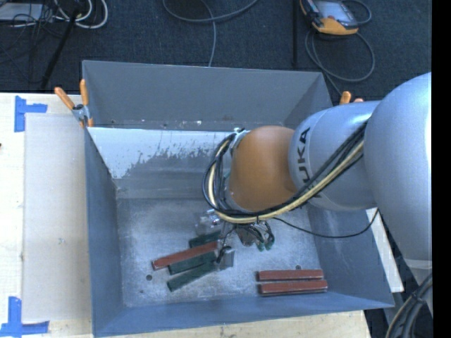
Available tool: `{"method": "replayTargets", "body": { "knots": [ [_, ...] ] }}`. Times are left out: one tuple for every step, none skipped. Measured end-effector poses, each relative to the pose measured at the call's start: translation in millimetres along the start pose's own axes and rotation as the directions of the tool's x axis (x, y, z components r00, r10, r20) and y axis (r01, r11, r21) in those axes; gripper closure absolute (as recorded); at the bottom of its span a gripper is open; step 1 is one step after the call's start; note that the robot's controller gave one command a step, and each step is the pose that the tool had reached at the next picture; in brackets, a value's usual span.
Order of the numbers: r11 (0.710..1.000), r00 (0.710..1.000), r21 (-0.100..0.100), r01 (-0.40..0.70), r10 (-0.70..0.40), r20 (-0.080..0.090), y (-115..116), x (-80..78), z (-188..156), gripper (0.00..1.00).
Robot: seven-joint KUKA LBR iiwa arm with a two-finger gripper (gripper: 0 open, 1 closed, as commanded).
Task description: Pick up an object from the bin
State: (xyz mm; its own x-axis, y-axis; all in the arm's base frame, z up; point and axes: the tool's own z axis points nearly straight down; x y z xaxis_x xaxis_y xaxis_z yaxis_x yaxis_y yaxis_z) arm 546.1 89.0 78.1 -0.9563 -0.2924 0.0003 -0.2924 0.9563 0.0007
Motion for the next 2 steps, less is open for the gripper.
{"method": "replayTargets", "body": {
  "knots": [
    [0.915,0.915,0.004,0.403,-0.403,0.005,-37.6,-34.6,-115.3,1.0],
    [0.753,0.753,0.004,0.659,-0.659,0.005,-32.3,-61.2,-198.8,1.0]
  ]
}}
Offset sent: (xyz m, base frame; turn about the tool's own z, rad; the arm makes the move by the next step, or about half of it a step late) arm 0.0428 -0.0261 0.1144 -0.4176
